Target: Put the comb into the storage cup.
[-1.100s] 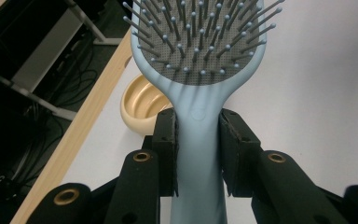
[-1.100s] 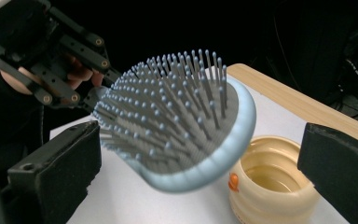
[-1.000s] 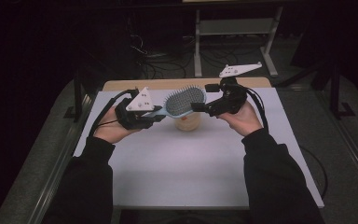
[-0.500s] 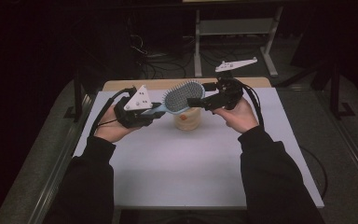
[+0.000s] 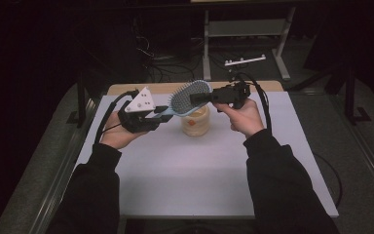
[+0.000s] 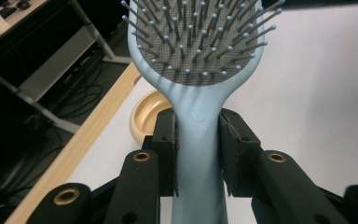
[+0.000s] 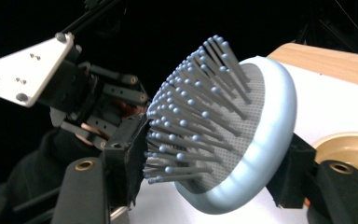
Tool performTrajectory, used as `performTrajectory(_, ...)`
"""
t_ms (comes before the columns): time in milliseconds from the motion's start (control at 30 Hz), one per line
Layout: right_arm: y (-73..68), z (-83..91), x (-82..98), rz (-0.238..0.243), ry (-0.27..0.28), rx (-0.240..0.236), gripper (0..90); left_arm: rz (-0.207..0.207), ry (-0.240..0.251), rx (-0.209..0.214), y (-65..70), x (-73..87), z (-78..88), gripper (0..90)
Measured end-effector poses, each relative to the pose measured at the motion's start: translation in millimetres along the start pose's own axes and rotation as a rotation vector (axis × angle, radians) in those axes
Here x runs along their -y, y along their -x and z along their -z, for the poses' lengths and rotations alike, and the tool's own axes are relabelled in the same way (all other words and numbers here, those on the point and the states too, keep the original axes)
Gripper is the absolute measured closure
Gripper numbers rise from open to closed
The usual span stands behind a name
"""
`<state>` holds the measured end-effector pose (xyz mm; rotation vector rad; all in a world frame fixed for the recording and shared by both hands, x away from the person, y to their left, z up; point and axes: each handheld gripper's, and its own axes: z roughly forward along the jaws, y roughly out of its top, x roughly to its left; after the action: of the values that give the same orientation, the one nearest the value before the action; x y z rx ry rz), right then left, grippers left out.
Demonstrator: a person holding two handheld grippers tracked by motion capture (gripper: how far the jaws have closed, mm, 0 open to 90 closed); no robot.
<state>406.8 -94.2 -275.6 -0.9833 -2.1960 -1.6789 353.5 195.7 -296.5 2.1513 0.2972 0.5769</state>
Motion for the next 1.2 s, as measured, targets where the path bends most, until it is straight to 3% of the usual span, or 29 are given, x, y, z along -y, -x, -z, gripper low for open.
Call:
performTrajectory(100,-0.4,-1.8,-1.1,-0.045,0.018,0.021,42.9,0.015,0.003,0.003,-0.3,3.9,-3.2,70.0)
performTrajectory(267,-2.1,-2.1,-3.9,-0.128,-0.009,0.040,53.4,0.044,0.011,0.029,0.8,10.6,-9.0,70.2)
performTrajectory(400,-10.9,-1.2,-8.8,-0.100,-0.013,0.073,55.5,0.093,0.056,0.062,-1.0,15.0,-11.3,70.2)
performTrajectory(767,-29.7,5.9,-23.9,-0.009,-0.032,0.124,56.0,0.184,0.150,0.099,-8.5,14.9,-3.5,67.2)
performTrajectory(967,-34.6,8.6,-29.8,0.030,-0.051,0.174,56.0,0.192,0.163,0.095,-11.0,15.6,0.2,66.6)
performTrajectory(1200,-35.6,15.1,-33.8,0.053,-0.038,0.204,55.8,0.212,0.176,0.083,-15.0,16.7,5.0,65.3)
